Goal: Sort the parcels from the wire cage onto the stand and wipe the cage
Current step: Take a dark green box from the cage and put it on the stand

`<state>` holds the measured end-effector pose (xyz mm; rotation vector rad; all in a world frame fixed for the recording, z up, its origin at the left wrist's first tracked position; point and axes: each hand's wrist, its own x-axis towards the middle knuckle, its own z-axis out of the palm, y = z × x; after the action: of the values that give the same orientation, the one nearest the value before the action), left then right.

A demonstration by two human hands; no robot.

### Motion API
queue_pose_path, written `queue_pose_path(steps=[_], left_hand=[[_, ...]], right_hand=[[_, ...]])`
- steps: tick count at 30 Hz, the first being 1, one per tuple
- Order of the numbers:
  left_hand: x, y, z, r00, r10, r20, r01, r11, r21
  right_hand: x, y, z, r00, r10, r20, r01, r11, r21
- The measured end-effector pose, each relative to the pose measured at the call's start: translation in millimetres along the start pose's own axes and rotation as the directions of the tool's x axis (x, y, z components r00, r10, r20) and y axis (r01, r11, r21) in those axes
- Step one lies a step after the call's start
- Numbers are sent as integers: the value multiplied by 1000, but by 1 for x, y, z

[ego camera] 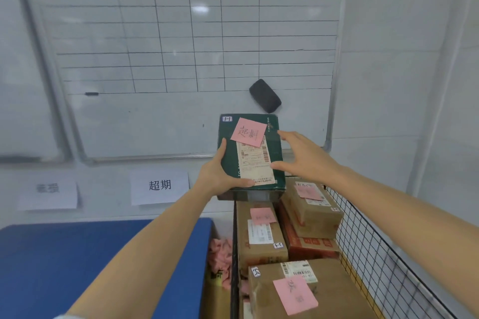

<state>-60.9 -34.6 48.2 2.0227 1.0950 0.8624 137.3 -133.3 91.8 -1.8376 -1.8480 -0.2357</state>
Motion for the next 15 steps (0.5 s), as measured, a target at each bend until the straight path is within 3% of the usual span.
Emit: queue_pose_path(steps=[15], left_hand=[[-23,-89,-115,973,-219,-77,218,976,-22]], right_hand=[[49,-121,71,985,-155,79,150,987,63]])
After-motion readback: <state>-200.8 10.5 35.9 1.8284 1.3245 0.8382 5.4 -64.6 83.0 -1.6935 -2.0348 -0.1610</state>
